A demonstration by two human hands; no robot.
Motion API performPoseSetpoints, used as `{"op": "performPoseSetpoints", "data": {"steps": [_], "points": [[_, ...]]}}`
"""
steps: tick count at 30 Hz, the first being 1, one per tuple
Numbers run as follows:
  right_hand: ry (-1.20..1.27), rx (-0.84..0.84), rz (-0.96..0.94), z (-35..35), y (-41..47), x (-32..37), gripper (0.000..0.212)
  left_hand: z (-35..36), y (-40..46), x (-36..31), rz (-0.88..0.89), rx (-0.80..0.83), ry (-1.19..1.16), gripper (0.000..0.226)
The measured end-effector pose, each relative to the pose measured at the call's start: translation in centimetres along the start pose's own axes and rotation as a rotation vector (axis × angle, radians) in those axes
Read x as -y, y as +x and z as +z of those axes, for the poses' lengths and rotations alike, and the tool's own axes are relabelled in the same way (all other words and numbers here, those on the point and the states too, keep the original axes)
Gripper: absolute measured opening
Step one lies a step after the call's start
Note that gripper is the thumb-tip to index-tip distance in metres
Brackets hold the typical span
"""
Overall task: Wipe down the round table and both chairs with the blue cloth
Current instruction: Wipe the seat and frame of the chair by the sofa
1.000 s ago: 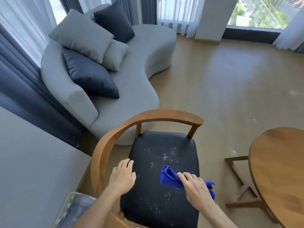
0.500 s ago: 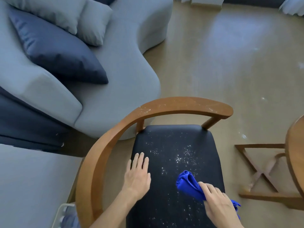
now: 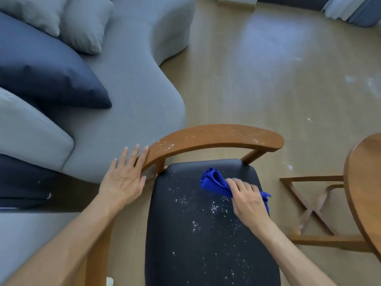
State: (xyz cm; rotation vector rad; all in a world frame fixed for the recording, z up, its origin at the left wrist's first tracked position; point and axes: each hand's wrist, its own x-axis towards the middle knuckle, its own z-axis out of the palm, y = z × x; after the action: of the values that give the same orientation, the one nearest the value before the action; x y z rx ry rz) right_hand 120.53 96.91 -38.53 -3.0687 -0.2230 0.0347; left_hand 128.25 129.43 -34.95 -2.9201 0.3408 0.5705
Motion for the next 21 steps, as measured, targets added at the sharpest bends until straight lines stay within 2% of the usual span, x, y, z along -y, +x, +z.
{"op": "performPoseSetpoints", "data": {"steps": [3,8,15,21], "points": [[-0.089,0.002,-0.043,3.2,2.3,0.3,0.055,0.7,0.3,0.0,0.029,-0.033,-0.025,0.076],[-0.183,0.206,-0.111,7.6,1.8,1.1,0.055,1.4,0.5,0.4,0.056,-0.065,-0.032,0.075],[-0.185,0.254,-0.333,8.6,3.2,-1.0,0.077,1.5,0.6,0.4,0.051,-0.060,-0.074,0.074],[-0.171,0.235,-0.394,9.2,4.3,-1.9,0.072,1.4,0.6,0.4,0.041,-0.065,-0.076,0.076]]}}
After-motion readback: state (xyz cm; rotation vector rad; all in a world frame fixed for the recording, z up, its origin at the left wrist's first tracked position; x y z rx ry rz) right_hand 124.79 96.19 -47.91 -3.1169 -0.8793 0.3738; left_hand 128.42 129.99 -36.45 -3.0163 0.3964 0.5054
